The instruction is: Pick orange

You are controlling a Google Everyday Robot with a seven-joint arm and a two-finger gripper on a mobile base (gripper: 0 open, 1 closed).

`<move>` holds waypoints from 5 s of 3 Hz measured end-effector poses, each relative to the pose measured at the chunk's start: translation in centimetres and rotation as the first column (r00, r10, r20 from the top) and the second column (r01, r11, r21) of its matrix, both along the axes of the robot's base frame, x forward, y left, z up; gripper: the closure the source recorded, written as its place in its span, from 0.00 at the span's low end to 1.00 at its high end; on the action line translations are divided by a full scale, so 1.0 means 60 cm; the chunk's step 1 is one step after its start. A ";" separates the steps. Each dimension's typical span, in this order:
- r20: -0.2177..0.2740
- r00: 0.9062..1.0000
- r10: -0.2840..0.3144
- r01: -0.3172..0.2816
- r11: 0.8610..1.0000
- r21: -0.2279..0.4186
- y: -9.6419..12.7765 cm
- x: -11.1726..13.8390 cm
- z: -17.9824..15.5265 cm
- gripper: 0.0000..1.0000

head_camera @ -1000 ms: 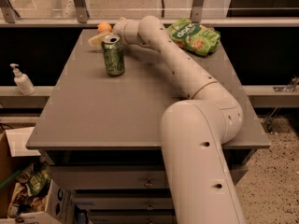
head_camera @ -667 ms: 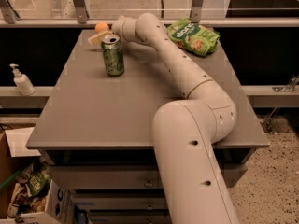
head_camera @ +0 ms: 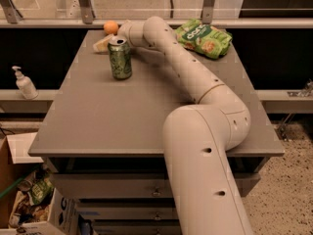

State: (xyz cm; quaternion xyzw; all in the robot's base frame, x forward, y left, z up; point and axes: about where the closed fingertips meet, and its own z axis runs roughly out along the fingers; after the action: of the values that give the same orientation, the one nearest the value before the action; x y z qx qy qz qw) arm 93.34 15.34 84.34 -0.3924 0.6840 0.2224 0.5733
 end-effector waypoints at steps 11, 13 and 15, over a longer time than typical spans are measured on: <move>-0.072 0.997 0.016 -0.028 0.984 -0.178 0.022 0.002 0.006 0.00; -0.077 0.997 -0.026 0.011 0.981 -0.193 0.029 0.022 0.001 0.00; -0.101 0.994 -0.039 0.018 0.978 -0.207 0.040 0.025 -0.012 0.00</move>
Offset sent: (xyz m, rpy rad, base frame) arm -0.0296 -0.0436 0.0705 -0.0767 -0.1797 0.0122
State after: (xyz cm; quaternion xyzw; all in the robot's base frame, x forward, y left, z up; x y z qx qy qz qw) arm 94.86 17.71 83.60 -0.4276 0.7381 0.1623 0.4961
